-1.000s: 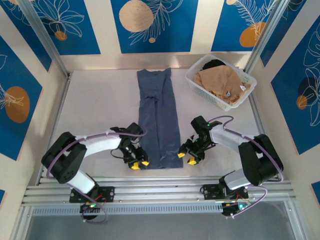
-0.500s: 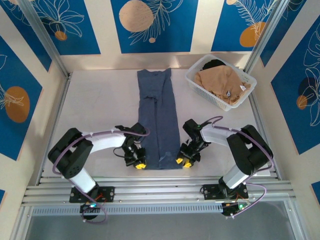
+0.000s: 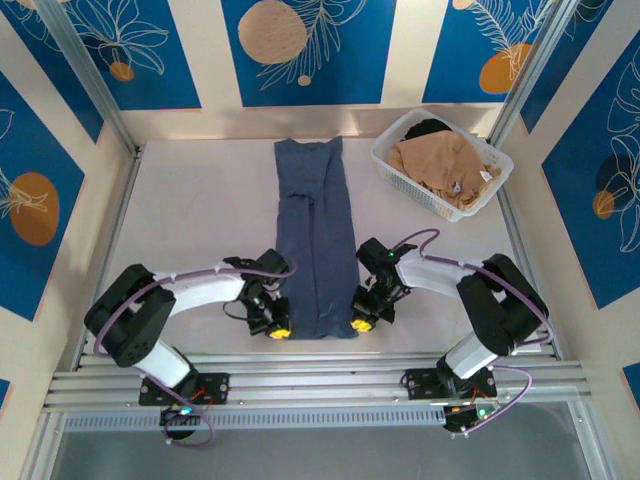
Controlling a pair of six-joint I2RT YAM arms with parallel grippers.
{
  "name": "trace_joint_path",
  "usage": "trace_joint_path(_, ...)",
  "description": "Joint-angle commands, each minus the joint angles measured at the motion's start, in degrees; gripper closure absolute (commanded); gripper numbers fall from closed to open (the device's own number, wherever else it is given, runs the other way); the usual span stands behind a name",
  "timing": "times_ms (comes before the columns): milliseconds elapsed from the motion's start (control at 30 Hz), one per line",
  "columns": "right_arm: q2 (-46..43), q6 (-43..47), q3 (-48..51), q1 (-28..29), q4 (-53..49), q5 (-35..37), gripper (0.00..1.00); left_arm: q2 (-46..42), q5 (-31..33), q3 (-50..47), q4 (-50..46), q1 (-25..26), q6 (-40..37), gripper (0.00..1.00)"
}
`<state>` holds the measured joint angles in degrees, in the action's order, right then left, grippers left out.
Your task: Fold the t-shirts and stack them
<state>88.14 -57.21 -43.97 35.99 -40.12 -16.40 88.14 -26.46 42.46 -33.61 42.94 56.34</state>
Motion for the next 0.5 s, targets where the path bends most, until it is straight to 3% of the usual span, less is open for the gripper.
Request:
trace_joint_path(0, -3.4, -0.4, 0.9, 0.8, -4.3, 0.2, 1.00, -3.2, 1.0, -1.5, -2.6, 0.9, 1.2, 1.00)
trace_joint_path(233, -9.9, 1.0, 1.9, 2.4, -10.3, -2.5, 1.00, -9.2, -2.4, -3.1, -3.8, 1.3, 1.9, 1.00)
trace_joint_path(467, -9.6, 1.7, -4.5, -0.5, -12.4, -2.2, 1.00, -12.2, 4.1, 4.5, -5.3, 0.5, 4.7, 1.00)
